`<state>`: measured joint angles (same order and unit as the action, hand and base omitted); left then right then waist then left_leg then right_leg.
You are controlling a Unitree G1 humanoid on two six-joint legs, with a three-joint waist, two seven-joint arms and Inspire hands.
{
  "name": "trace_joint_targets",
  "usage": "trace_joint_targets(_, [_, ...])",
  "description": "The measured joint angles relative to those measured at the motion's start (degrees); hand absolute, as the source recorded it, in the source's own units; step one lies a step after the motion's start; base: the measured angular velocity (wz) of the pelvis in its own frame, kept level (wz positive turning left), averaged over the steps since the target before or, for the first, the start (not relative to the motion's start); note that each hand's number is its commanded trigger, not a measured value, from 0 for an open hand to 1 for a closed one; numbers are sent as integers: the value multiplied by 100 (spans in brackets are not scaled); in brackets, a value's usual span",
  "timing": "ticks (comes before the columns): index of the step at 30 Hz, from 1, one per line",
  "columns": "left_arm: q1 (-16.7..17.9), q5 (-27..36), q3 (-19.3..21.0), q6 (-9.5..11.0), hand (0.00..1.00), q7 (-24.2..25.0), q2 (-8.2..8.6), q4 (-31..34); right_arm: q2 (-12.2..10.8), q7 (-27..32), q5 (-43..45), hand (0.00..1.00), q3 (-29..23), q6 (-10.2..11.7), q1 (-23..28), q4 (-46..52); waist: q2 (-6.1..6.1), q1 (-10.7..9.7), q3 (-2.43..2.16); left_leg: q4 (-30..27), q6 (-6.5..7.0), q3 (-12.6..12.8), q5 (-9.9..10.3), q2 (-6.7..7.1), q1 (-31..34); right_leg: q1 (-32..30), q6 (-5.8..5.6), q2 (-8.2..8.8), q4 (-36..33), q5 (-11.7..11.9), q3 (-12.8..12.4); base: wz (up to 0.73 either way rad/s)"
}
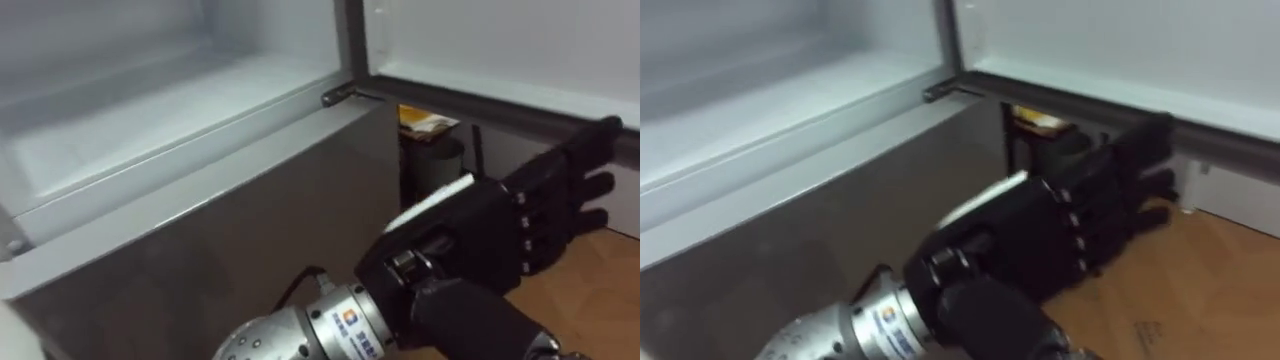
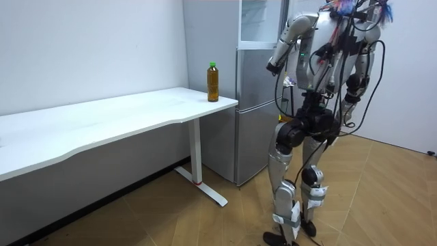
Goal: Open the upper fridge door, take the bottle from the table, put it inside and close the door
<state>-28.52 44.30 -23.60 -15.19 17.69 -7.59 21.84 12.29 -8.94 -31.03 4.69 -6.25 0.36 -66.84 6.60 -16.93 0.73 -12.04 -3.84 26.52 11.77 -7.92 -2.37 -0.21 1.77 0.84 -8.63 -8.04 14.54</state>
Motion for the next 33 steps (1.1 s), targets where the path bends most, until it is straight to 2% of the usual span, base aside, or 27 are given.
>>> trace_joint_targets(5, [467, 14, 417, 105, 0, 30, -240, 370, -27, -10, -6, 0, -147, 83, 161, -66, -62, 288, -18, 80, 85, -385, -94, 147, -35, 222, -78, 156, -7, -97, 462, 55])
trace_joint_targets(8, [790, 4, 725, 248, 0, 26, -253, 587, -94, -65, 2, 0, -288, 135, 312, -88, -161, 380, -42, 78, 110, -555, -113, 195, -16, 314, -115, 197, -6, -132, 630, 39])
trace_joint_targets(11, [968, -1, 981, 385, 0, 10, -285, 716, -118, -144, 10, 0, -319, 145, 314, -199, -234, 596, -101, 75, 114, -674, -114, 225, 23, 340, -121, 209, -5, -135, 664, 12])
trace_joint_targets(15, [1129, -13, 1371, 442, 0, -169, -329, 767, -134, -178, 336, 0, -383, 169, 312, -260, -244, 675, -100, 75, 124, -942, -119, 284, 1, 490, -152, 217, 7, -147, 837, 24])
trace_joint_targets(19, [1176, -8, 1780, 486, 0, -349, -339, 875, -150, -173, 448, 0, -383, 197, 327, -309, -241, 847, -101, 72, 131, -1021, -123, 301, -21, 586, -168, 233, 34, -173, 924, 16])
trace_joint_targets(21, [1319, 3, 1957, 665, 0, -390, -330, 1023, -147, -152, 449, 0, -379, 222, 361, -368, -242, 956, -101, 71, 143, -1110, -132, 326, -33, 661, -183, 251, 63, -192, 950, 21])
trace_joint_targets(25, [1515, 12, 2203, 807, 0, -558, -322, 1227, -178, 56, 445, 0, -376, 285, 449, -361, -253, 1147, -96, 71, 155, -1193, -139, 366, -78, 745, -203, 279, 66, -220, 968, 16])
trace_joint_targets(27, [1644, -14, 2493, 856, 0, -631, -292, 1331, -269, 179, 435, 0, -393, 388, 567, -280, -313, 1268, -86, 74, 155, -1263, -139, 390, -104, 815, -218, 292, 66, -255, 1011, 15])
trace_joint_targets(30, [1875, -145, 2875, 970, 0, -698, -195, 1440, -326, 224, 444, 0, -437, 402, 678, -206, -391, 1403, -90, 75, 156, -1331, -139, 418, -125, 877, -238, 309, 63, -285, 1079, 15])
trace_joint_targets(33, [1979, -389, 3192, 987, 0, -850, -190, 1480, -333, 251, 454, 0, -437, 426, 743, -171, -433, 1508, -88, 71, 178, -1458, -153, 479, -125, 919, -264, 311, 66, -309, 1087, 25])
